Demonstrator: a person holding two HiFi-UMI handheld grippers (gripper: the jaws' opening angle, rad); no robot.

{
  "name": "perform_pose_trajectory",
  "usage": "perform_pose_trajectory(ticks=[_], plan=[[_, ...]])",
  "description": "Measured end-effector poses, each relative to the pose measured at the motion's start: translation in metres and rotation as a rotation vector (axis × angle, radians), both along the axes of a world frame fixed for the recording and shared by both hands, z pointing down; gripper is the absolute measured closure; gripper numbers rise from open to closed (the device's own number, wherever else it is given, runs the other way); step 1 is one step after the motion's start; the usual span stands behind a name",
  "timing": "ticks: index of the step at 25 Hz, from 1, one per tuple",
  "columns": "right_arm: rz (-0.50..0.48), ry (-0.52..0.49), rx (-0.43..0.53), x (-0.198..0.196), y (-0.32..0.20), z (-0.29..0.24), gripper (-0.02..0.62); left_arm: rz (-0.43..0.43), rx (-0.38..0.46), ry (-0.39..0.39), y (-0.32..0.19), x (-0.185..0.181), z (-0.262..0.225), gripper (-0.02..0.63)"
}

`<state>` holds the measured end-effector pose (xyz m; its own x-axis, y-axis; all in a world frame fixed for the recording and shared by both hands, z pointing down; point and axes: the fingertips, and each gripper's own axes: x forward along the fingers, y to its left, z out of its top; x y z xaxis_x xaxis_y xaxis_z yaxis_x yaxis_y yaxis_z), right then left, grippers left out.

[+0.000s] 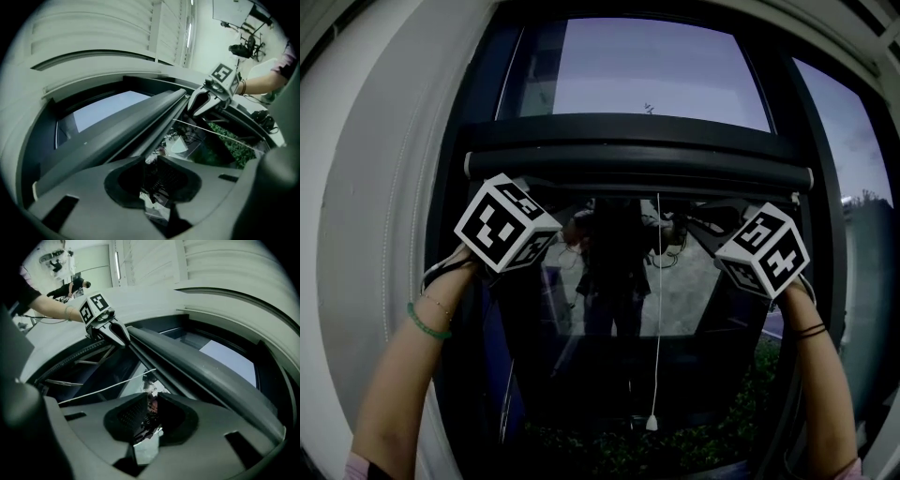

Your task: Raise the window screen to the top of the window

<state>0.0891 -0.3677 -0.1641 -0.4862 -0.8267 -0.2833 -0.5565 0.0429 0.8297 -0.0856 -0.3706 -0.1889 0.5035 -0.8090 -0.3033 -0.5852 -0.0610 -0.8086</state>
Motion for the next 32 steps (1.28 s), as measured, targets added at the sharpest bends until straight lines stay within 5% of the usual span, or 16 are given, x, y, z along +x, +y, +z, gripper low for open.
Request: perform_pose_trajectory(ticks=[5, 17, 26, 32], plan=[[-0.063, -0.010, -0.035, 0.006, -0.001, 0.058, 0.543, -0.002, -0.008, -0.069, -0.011, 0.004, 0.048, 0.535], [-0.199, 0.008, -0.151, -0.012, 0.023, 0.219, 0.543, 0.175, -0.193, -0.054, 0.000, 0.034, 0.224, 0.535], [-0.263, -0.091, -0.313, -0.001, 0.032, 0.348, 0.543, 0.297, -0.347, 0.067, 0.034, 0.065, 0.366, 0.535], [-0.324, -0.178, -0.446, 0.005, 0.050, 0.444, 0.543, 0.269, -0.457, 0.226, 0.059, 0.062, 0.459, 0.535]])
